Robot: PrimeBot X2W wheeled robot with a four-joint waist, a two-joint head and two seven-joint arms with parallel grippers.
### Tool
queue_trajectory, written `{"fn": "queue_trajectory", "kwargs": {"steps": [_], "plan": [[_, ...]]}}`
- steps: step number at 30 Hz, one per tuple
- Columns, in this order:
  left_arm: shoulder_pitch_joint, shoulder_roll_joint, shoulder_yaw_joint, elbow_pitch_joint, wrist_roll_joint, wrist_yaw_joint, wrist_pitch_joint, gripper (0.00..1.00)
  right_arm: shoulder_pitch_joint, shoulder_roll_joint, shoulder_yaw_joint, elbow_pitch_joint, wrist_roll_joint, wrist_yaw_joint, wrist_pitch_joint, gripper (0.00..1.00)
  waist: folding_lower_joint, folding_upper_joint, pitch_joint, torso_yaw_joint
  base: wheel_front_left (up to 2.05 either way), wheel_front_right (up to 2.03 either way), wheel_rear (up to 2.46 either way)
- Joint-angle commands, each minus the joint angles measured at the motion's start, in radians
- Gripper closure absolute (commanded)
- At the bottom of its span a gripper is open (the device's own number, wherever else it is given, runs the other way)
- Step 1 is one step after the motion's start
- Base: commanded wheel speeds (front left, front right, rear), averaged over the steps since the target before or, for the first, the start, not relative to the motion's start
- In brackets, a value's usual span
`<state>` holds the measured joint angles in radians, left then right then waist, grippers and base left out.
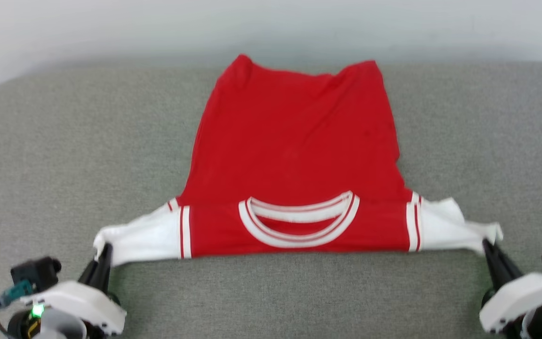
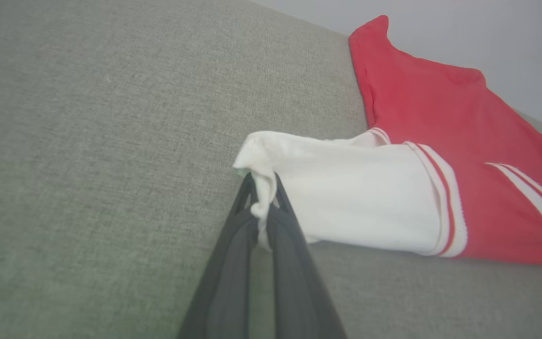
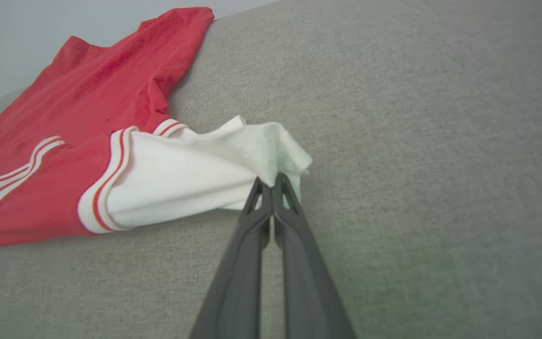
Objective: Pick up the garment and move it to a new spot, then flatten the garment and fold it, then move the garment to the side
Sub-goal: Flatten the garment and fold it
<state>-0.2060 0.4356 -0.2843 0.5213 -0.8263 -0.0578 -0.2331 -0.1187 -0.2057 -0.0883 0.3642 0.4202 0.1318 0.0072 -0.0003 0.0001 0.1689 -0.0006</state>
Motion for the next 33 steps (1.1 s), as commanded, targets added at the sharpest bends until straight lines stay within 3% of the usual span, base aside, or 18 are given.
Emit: {"fn": "queue_trajectory", "kwargs": {"steps": [1,9,17,20,21,23,24,30,33], "plan": [[0.022,0.012,0.006,-0.006,-0.004,0.01,0.001,1.0,0.028,0.009,-0.013,-0.01,-0.008,-0.002,0.006,1.0,0.0003,-0.0001,-0.036,0.007,0.0,0.0,0.0],[0.214,0.016,-0.012,-0.113,-0.021,0.077,0.05,1.0,0.246,0.104,-0.092,-0.14,-0.055,-0.002,0.081,1.0,0.0003,-0.0001,-0.118,0.013,0.0,0.0,0.0],[0.306,0.014,-0.024,-0.177,-0.01,0.152,0.076,1.0,0.362,0.144,-0.108,-0.195,-0.105,-0.002,0.131,1.0,0.0003,-0.0001,-0.14,0.023,0.0,0.0,0.0],[0.307,0.009,-0.027,-0.198,0.0,0.177,0.075,1.0,0.356,0.15,-0.107,-0.188,-0.109,-0.002,0.131,0.72,0.0003,-0.0001,-0.145,0.03,0.0,0.0,0.0],[0.304,0.005,-0.031,-0.208,0.002,0.182,0.074,1.0,0.348,0.151,-0.106,-0.185,-0.113,-0.002,0.128,0.68,0.0003,-0.0001,-0.145,0.034,0.0,0.0,0.0],[0.293,0.006,-0.039,-0.226,0.012,0.187,0.074,1.0,0.325,0.152,-0.098,-0.186,-0.101,-0.002,0.127,0.41,0.0003,-0.0001,-0.142,0.042,0.0,0.0,0.0],[0.284,0.006,-0.04,-0.238,0.017,0.189,0.07,1.0,0.309,0.151,-0.098,-0.19,-0.105,-0.002,0.122,0.0,0.0003,-0.0001,-0.138,0.048,0.0,0.0,0.0],[0.244,0.001,-0.048,-0.295,0.047,0.199,0.043,1.0,0.208,0.127,-0.112,-0.18,-0.09,-0.002,0.119,0.0,0.0003,-0.0001,-0.105,0.092,0.0,0.0,0.0],[0.19,-0.009,-0.045,-0.353,0.076,0.203,0.016,1.0,0.028,0.076,-0.148,-0.119,-0.055,-0.001,0.148,0.0,0.0003,-0.0001,-0.029,0.133,0.0,0.0,0.0]]}}
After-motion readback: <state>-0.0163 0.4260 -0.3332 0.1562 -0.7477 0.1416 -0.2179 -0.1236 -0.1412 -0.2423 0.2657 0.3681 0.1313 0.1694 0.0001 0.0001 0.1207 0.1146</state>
